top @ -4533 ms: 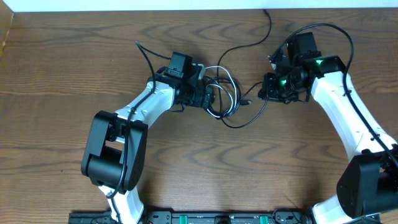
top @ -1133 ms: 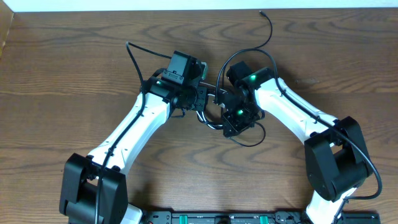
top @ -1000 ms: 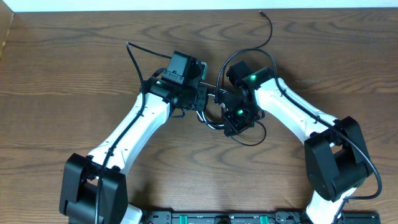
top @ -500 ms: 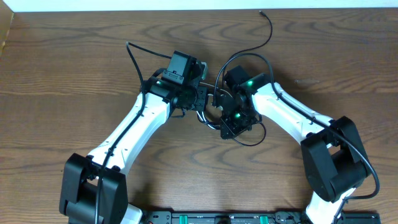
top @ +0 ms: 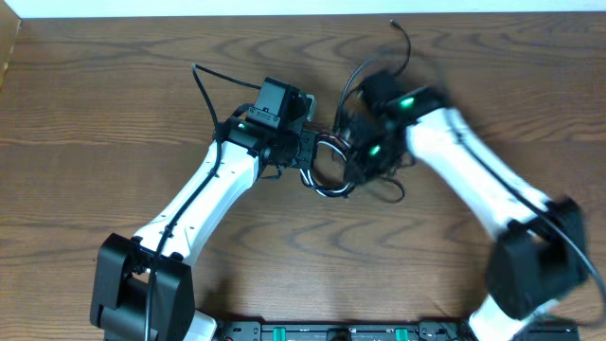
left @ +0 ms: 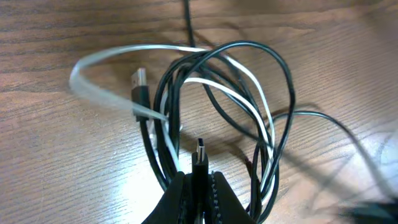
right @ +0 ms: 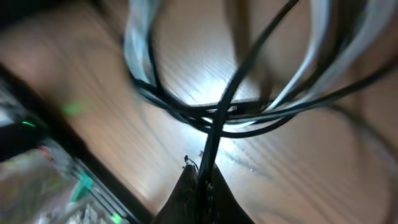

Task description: Untangle cables

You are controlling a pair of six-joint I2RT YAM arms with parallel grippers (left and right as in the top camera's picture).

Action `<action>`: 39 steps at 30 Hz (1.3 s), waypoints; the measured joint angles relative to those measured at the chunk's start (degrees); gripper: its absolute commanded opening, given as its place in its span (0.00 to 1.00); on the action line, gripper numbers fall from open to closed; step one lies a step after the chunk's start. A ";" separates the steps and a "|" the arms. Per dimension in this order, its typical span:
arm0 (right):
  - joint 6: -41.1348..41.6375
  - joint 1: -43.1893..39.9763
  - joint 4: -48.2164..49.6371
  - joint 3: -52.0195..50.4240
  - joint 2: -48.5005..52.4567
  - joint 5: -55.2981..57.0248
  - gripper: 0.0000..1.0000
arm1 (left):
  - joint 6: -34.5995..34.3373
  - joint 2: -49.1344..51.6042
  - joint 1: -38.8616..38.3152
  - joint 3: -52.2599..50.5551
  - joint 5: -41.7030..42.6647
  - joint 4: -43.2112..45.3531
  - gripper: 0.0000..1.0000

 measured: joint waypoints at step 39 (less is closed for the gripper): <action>17.29 -34.40 -14.45 18.01 -13.46 15.85 0.40 | -1.25 0.00 4.31 0.00 -6.45 -2.32 0.07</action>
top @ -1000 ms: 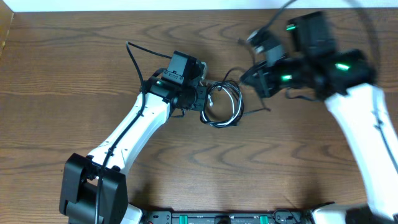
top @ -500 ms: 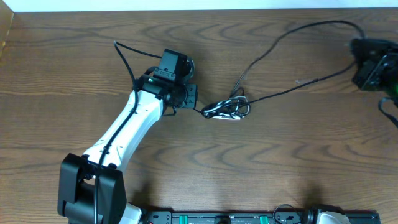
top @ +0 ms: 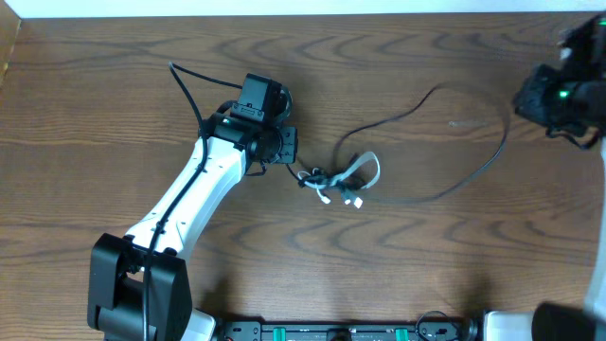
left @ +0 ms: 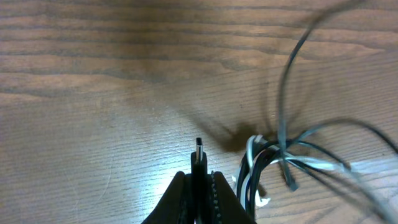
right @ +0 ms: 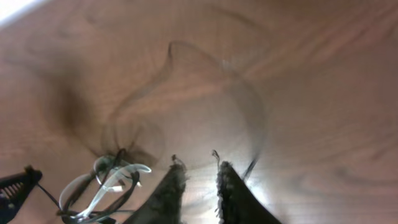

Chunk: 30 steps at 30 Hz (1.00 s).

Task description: Untangle cables

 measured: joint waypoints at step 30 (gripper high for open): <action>-0.44 29.73 24.20 0.00 29.38 -17.57 0.49 | -5.92 0.00 0.22 -0.02 0.02 1.40 0.07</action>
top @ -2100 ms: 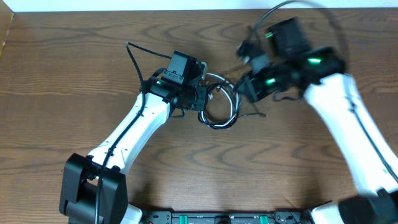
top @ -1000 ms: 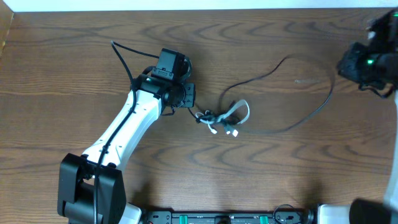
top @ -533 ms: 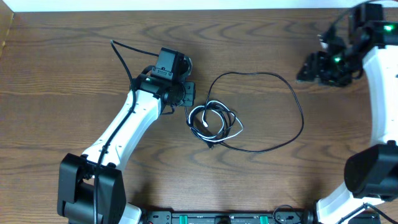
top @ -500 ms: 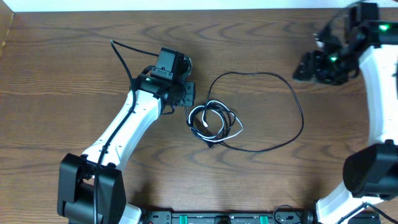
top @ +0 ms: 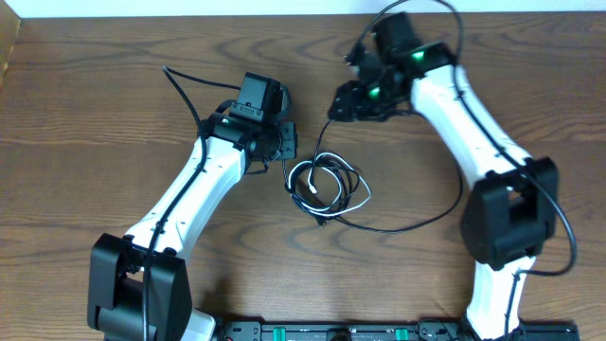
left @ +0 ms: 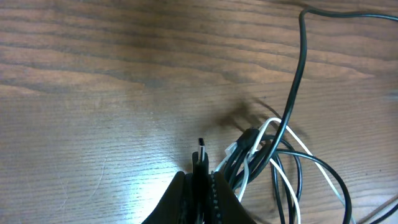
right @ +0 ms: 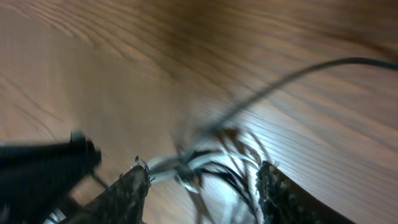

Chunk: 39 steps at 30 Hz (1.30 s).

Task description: Untangle cables

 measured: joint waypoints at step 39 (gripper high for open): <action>0.68 -11.30 -7.30 1.88 -20.02 1.14 0.01 | -0.79 0.00 0.00 0.00 -1.11 0.02 0.07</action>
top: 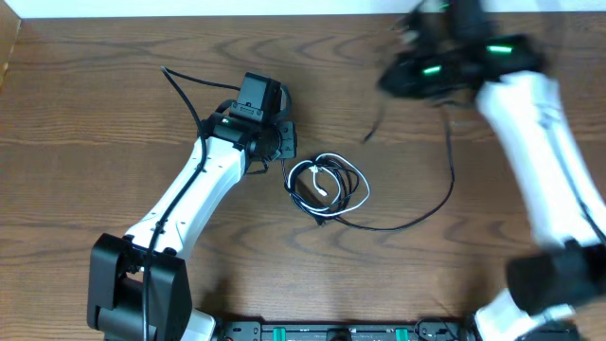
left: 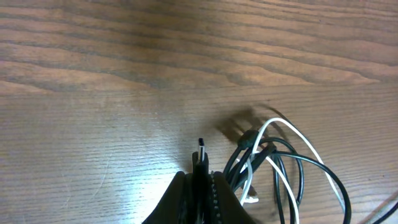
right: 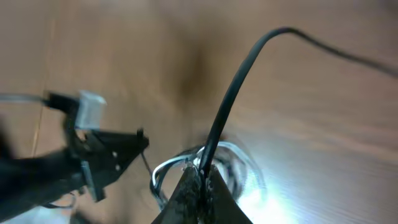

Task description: Untangle cables

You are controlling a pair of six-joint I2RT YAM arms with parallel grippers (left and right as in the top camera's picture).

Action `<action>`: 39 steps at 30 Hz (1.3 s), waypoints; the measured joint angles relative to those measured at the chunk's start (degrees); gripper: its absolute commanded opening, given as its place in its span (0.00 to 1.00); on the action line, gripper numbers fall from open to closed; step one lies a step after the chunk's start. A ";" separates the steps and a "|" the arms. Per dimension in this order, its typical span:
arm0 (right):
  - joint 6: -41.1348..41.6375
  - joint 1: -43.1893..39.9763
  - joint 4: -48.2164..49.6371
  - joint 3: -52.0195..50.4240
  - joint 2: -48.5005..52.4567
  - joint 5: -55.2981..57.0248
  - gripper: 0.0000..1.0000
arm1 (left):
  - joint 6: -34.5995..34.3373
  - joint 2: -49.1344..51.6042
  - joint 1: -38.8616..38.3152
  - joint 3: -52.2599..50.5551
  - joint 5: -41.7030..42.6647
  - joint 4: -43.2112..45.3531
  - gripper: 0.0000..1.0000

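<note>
The tangle (top: 328, 186) of black and white cables lies coiled on the table's middle; it also shows in the left wrist view (left: 277, 168). My left gripper (top: 287, 144) stands just left of the tangle, shut on a black cable's plug (left: 200, 154) that sticks out between its fingers. My right gripper (right: 202, 175), blurred at the back right (top: 398, 76), is raised and shut on a black cable (right: 239, 81). That long black cable (top: 447, 175) loops from there down to the tangle.
Wooden table (top: 95, 114) all round. A thin black lead (top: 185, 90) runs off the left wrist towards the back left. The table's far edge (top: 189, 16) meets a white strip.
My right gripper was open close behind the tangle; now it is shut on the long black cable and stands farther right and raised. The left gripper and the coil have stayed put.
Both grippers were first at the tangle, each shut on a black cable. Then the right one was open far right, with one black cable stretched out from a tightened knot. Later it stood open by a looser coil. Now it holds the black cable again.
</note>
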 measured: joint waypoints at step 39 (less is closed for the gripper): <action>-37.94 -2.14 -9.64 -2.36 12.92 -16.79 0.74 | 2.95 -23.34 0.04 5.29 13.90 16.37 0.07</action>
